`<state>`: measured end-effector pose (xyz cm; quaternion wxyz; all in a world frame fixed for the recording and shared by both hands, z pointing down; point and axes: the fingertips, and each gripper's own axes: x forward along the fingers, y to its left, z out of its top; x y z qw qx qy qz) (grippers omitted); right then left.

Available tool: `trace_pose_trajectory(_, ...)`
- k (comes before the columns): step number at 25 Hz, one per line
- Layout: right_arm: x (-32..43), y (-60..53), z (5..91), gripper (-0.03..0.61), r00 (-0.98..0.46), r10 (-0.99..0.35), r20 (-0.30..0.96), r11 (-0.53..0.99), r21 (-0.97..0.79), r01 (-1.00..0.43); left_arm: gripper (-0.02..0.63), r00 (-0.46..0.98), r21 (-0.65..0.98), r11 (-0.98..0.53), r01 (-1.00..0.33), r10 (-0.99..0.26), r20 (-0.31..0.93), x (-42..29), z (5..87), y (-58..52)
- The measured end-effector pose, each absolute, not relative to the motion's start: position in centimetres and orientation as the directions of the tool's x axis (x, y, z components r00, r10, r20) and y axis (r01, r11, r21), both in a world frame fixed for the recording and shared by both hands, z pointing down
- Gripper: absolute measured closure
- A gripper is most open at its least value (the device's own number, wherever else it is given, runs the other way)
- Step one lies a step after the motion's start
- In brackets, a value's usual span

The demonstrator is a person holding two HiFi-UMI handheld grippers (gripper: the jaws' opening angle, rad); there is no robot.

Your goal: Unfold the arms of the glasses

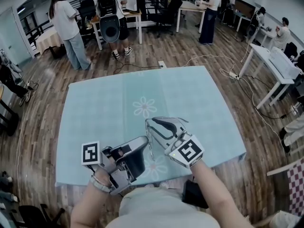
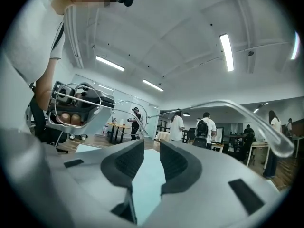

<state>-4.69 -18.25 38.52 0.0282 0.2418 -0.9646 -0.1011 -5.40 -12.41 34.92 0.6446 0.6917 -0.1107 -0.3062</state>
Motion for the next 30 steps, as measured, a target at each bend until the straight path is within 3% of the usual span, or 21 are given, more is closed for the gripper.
trace_pose_trajectory(11, -6.1, -18.0, 37.8, 0.534, -0.890, -0.456, -0.013, 0.849, 0.293, -0.440, 0.603, 0.784, 0.959, -0.132, 0.250, -0.553, -0.280, -5.3, 34.9, -12.5)
trace_pose_trajectory(30, -3.8, -18.6, 37.5, 0.534, -0.875, -0.483, -0.033, 0.845, 0.245, -0.476, 0.603, 0.774, 0.962, -0.142, 0.235, -0.571, -0.274, -5.8, 34.8, -12.8)
